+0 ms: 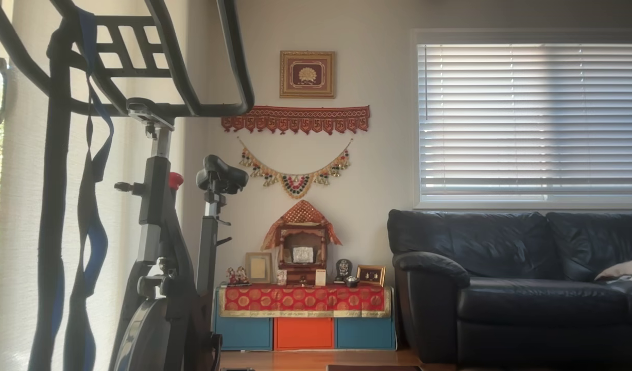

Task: Sort medicines into box.

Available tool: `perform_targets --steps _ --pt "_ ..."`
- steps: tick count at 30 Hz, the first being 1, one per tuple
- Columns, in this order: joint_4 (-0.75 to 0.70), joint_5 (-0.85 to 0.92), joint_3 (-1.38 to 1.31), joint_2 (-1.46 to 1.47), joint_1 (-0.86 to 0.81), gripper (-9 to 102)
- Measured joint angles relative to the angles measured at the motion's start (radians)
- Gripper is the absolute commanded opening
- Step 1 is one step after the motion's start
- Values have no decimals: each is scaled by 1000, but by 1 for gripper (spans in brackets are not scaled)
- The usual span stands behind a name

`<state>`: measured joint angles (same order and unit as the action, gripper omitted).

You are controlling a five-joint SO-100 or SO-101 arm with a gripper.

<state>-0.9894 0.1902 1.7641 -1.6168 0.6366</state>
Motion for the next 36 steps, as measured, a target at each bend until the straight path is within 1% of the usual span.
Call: perform_targets --steps 8,21,27,36 --pt "-29 -9 0 -3 25 1" --pt "-118 -31 2 -48 32 1" --pt "-143 -31 2 -133 26 1" --pt "-163 -52 3 -296 -55 1"
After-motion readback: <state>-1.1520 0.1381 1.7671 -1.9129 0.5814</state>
